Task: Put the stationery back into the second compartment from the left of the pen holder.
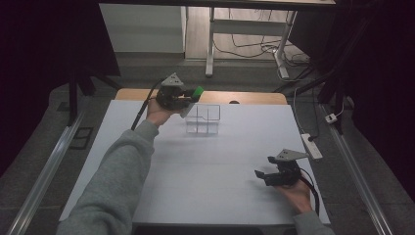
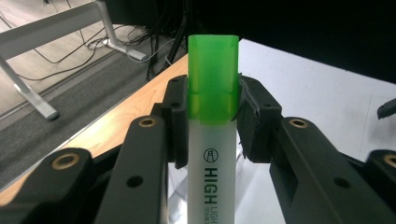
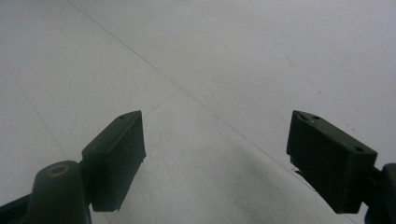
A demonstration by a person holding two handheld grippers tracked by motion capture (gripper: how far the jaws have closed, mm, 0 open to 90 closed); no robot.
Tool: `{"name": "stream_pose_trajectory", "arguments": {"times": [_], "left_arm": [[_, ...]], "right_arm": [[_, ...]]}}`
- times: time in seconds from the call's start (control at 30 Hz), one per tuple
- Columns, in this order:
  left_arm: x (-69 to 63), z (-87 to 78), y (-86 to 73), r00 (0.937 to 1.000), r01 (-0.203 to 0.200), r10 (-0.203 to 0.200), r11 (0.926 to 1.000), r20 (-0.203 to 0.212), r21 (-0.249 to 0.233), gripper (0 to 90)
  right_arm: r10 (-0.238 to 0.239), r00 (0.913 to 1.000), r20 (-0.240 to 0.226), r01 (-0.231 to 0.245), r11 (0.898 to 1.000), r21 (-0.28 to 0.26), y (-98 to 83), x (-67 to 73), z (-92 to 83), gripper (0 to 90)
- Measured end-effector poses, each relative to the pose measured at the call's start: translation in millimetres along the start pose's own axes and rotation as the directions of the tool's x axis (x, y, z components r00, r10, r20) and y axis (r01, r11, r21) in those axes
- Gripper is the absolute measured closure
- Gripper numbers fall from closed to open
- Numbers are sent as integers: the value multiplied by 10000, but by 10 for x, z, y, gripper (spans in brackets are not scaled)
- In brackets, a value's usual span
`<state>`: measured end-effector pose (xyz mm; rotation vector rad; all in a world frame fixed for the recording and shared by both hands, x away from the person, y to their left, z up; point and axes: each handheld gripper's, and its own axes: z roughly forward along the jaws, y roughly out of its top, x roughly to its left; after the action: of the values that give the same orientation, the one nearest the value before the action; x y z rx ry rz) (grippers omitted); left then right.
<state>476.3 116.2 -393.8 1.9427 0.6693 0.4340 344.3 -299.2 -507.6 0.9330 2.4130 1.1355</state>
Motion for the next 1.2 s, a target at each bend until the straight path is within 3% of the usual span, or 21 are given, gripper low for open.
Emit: {"name": "stream_pose_trajectory", "arguments": {"times": [0.57,1.2], "left_arm": [[4,228,155,10000,-2,2,9999,27,-131,662],[59,588,174,9993,361,-361,9993,15,-117,661]], "right_arm": [[60,10000,-11,-60,10000,-71,-5,-4,-6,188],[87,10000,26,-87,10000,-28,-14,-13,-13,188]]}}
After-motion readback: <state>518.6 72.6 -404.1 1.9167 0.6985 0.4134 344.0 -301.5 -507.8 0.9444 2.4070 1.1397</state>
